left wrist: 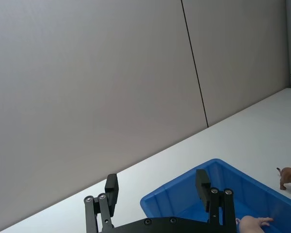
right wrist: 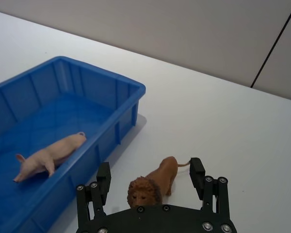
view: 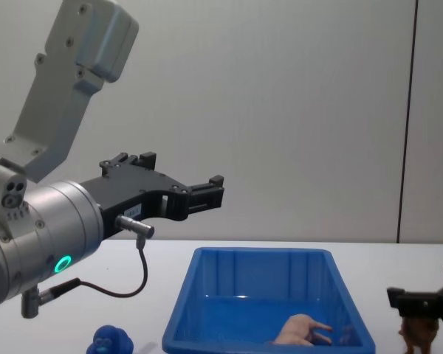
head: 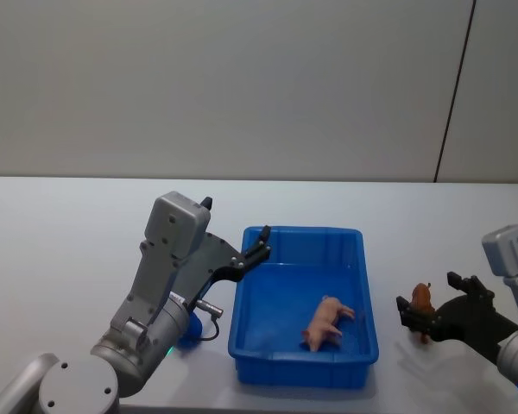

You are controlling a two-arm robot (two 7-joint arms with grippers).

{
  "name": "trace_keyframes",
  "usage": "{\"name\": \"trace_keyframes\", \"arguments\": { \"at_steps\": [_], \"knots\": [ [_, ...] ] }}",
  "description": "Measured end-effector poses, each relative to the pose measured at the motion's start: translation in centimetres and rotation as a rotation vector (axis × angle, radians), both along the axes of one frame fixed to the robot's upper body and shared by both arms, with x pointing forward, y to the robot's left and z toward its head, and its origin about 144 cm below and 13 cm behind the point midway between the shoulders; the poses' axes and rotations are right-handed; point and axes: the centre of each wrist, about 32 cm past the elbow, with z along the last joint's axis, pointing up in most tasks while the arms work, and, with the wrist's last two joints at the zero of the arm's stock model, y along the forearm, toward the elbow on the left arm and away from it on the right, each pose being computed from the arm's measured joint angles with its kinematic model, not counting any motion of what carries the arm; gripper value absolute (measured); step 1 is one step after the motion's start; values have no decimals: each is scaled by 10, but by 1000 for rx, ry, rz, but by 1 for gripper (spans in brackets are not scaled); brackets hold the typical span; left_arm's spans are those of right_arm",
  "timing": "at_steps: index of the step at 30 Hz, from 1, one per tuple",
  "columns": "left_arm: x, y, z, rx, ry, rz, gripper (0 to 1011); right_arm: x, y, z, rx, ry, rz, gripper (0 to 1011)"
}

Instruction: Pick up the two dolls from the table and place them into the box.

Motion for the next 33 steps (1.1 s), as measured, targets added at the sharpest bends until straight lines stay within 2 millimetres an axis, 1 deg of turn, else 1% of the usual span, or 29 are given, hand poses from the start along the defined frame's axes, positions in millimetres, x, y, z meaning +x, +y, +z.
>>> {"name": "trace_keyframes", "arguments": {
  "at_steps": [7, 13, 17, 21, 22, 23, 26, 27, 28, 29, 31, 33],
  "knots": [
    [0, 0, 0, 0, 0, 0, 1002, 4, -5, -8, -17, 31, -17, 1003],
    [0, 0, 0, 0, 0, 0, 1002, 8, -4, -15, -31, 57, -22, 1003],
    [0, 0, 0, 0, 0, 0, 1002, 10, -3, -18, -35, 68, -24, 961],
    [0, 0, 0, 0, 0, 0, 1002, 12, -1, -22, -40, 84, -29, 843],
    [0, 0, 0, 0, 0, 0, 1002, 12, -1, -22, -41, 86, -29, 843],
    [0, 0, 0, 0, 0, 0, 1002, 13, -1, -23, -43, 89, -31, 788],
    [0, 0, 0, 0, 0, 0, 1002, 13, 0, -24, -44, 93, -34, 735],
    [0, 0, 0, 0, 0, 0, 1002, 13, 0, -24, -45, 93, -35, 675],
    [0, 0, 0, 0, 0, 0, 1002, 13, 0, -24, -45, 93, -36, 653],
    [0, 0, 0, 0, 0, 0, 1002, 13, 1, -25, -46, 93, -38, 594],
    [0, 0, 0, 0, 0, 0, 1002, 13, 1, -25, -47, 92, -41, 560],
    [0, 0, 0, 0, 0, 0, 1002, 13, 1, -25, -48, 90, -46, 481]
  ]
}}
